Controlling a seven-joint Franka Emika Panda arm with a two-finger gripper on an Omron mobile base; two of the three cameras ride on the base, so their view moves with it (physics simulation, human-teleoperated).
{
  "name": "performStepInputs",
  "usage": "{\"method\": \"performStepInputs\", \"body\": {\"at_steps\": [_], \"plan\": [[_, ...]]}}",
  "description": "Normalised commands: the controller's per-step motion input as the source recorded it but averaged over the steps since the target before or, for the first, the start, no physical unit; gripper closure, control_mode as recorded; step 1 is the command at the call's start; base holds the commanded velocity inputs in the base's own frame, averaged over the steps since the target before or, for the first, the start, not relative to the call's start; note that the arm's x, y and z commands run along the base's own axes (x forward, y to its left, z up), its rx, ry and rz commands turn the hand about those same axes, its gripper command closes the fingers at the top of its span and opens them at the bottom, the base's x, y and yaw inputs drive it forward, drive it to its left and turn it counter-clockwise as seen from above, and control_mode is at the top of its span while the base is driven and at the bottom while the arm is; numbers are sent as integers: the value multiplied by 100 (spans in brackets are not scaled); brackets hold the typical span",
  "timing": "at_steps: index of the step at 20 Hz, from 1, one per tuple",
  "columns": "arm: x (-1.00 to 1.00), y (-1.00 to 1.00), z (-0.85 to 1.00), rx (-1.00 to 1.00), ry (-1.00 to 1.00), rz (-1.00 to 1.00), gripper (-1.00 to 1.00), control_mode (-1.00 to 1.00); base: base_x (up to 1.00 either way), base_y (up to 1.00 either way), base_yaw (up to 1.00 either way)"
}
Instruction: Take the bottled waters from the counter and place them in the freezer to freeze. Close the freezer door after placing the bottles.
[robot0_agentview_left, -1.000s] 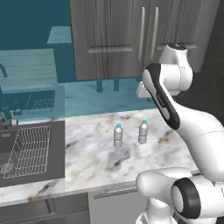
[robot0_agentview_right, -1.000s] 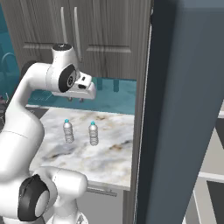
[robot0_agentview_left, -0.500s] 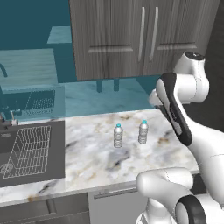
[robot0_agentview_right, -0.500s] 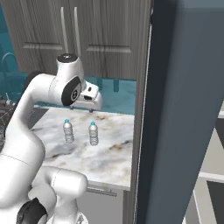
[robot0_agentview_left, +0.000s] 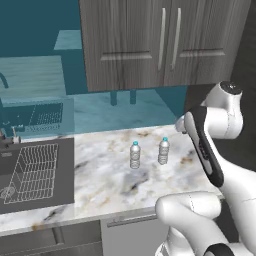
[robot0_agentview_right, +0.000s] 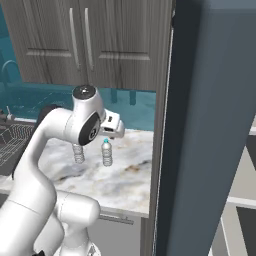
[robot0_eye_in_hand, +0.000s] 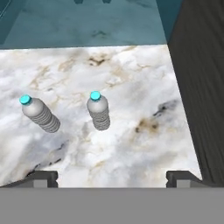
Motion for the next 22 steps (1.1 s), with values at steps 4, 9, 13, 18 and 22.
{"method": "performStepInputs", "body": {"at_steps": [4,9,13,18,22], "plan": [[28,0,-66,0,-17,6,-100,-100,0,0,0],[5,0,-36,0,-3,17,-100,-100,0,0,0],[0,-3,-17,-2,-4,12,-100,-100,0,0,0],[-3,0,-10,0,-10,17,-100,-100,0,0,0],[0,-4,-19,2,-6,10,-100,-100,0,0,0]]}}
